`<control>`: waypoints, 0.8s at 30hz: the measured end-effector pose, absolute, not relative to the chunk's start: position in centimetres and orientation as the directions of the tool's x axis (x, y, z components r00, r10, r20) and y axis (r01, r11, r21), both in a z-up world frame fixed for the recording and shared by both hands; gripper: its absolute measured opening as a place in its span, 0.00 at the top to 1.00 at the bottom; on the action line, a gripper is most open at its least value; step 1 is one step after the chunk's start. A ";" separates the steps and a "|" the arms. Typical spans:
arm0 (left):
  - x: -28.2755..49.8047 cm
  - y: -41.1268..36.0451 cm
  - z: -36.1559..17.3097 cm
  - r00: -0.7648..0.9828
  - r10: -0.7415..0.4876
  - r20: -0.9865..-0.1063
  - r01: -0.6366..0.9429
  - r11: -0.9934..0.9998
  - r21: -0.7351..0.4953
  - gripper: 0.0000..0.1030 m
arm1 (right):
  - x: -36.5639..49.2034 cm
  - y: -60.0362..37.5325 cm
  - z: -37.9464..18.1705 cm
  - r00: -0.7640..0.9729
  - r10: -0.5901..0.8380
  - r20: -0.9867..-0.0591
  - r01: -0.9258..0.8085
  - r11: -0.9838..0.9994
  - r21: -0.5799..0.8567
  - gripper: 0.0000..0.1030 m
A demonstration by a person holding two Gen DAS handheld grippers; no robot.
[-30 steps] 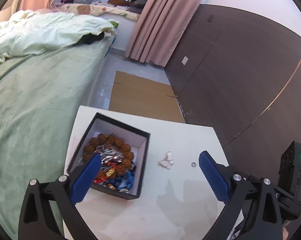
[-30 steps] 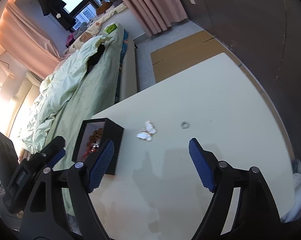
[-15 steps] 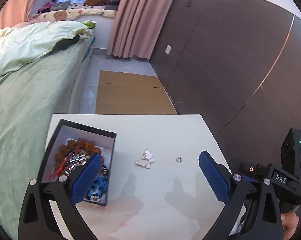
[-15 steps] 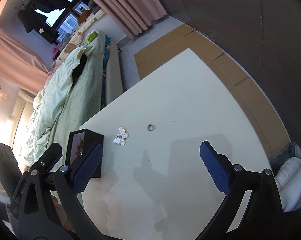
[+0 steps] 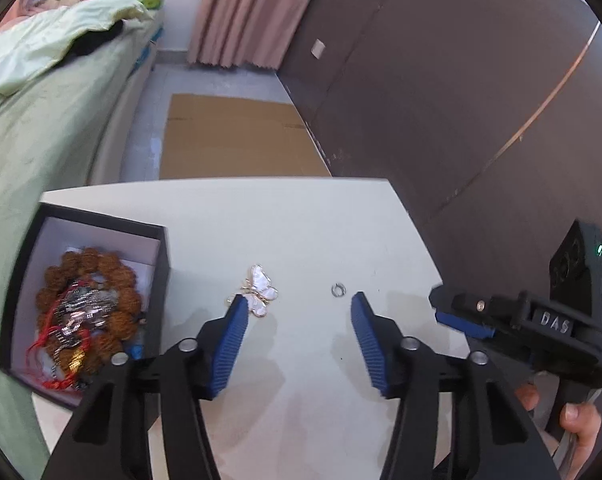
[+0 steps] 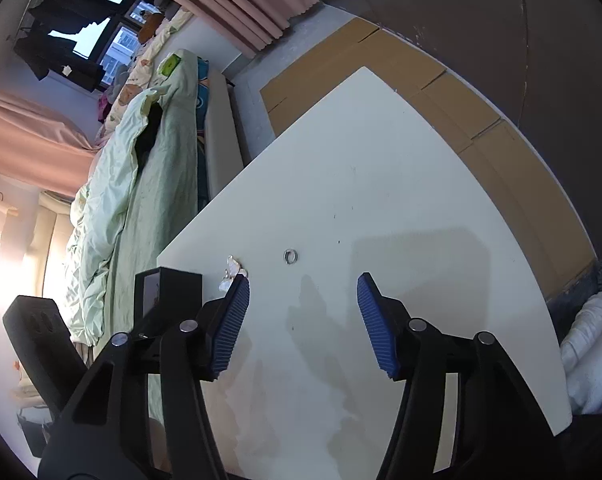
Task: Organize jewelry
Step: 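Open both tools and move them toward the white butterfly pendant, then grasp the butterfly pendant with the left tool while the right tool grasps the silver ring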
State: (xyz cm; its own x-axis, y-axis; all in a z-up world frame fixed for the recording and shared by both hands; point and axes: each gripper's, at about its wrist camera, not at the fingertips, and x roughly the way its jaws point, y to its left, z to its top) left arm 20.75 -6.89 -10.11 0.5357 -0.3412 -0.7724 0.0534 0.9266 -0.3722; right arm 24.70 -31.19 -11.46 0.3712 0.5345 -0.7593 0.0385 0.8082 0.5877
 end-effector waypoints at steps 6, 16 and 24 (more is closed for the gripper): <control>22.6 -7.9 -11.8 0.511 -0.281 -0.812 0.035 0.951 -0.307 0.57 | 25.6 -30.6 -11.6 0.361 0.535 -0.764 0.036 0.810 0.585 0.44; 23.2 -9.4 -14.5 0.461 -0.144 -0.875 -0.088 0.974 -0.207 0.55 | 27.0 -30.7 -11.6 0.354 0.529 -0.771 0.039 0.815 0.578 0.44; 25.0 -8.5 -14.9 0.473 -0.191 -0.860 -0.141 0.947 -0.288 0.49 | 28.4 -30.7 -11.7 0.354 0.538 -0.765 0.047 0.807 0.589 0.44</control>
State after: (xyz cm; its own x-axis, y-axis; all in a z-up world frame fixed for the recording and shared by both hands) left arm 25.00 -8.53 -14.93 0.4730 -0.1912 -0.8601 -0.1406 0.9473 -0.2879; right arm 28.36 -30.73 -11.66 0.3539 0.5377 -0.7653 0.0471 0.8069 0.5888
